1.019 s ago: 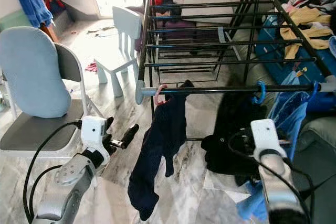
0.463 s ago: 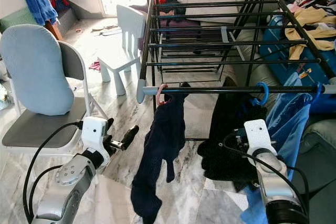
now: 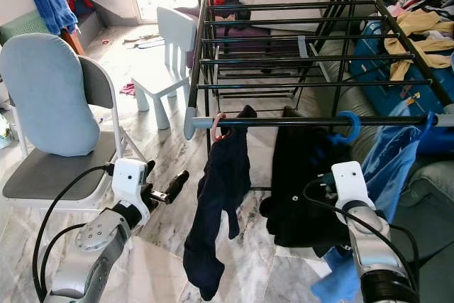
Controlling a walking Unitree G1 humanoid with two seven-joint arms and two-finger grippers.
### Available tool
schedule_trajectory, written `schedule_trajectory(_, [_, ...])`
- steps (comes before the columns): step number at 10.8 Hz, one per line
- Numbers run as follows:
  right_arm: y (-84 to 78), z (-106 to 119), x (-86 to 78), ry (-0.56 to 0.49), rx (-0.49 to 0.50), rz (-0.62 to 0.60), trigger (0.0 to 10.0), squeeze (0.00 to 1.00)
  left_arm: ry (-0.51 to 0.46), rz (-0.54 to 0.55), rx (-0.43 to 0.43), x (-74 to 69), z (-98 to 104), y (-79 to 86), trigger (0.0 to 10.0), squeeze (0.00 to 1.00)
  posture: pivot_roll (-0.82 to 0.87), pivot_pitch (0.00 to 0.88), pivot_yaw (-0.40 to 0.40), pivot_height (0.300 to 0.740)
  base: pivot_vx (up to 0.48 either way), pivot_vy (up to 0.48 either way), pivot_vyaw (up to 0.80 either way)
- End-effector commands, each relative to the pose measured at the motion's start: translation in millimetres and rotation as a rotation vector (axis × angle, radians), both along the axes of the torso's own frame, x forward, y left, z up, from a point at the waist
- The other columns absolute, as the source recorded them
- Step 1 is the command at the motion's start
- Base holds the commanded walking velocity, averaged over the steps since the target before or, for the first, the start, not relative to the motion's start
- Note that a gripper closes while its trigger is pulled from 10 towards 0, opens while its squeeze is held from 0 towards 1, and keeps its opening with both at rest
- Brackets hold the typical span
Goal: Hang hanger
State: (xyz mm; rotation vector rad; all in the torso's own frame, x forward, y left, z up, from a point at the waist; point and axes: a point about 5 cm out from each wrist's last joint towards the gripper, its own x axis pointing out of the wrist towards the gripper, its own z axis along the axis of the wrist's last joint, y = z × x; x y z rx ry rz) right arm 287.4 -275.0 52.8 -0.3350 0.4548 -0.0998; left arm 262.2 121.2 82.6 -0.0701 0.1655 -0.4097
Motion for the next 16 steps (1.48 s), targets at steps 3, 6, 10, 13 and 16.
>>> schedule_trajectory(3, [3.6,2,3.5,-0.015,0.011,0.011,0.0,0.0,0.014,0.006,0.006,2.1,-1,0.1,10.0,0.0,-0.18,0.0,0.03,0.74,0.0,0.0,0.0])
schedule_trajectory(6, [0.0,8,6.0,-0.058,0.014,-0.02,0.0,0.0,0.014,0.003,-0.022,7.4,1,-7.1,10.0,0.0,-0.19,0.0,0.031,0.74,0.0,0.0,0.0])
schedule_trajectory(10, [2.0,14,14.8,-0.084,0.013,-0.024,0.0,0.0,0.02,0.04,-0.086,21.3,6,-9.4,10.0,0.0,-0.2,0.0,0.028,0.74,0.0,0.0,0.0])
schedule_trajectory(13, [3.1,31,21.8,-0.191,0.029,-0.031,0.0,0.0,0.031,0.053,-0.14,33.7,7,-14.1,10.0,0.0,-0.22,0.0,0.048,0.74,0.0,0.0,0.0])
schedule_trajectory(16, [11.2,55,24.3,-0.337,0.097,-0.05,2.7,0.0,-0.014,0.096,-0.148,45.6,17,-7.1,10.0,0.0,-0.21,0.0,0.046,0.74,0.0,0.0,0.0])
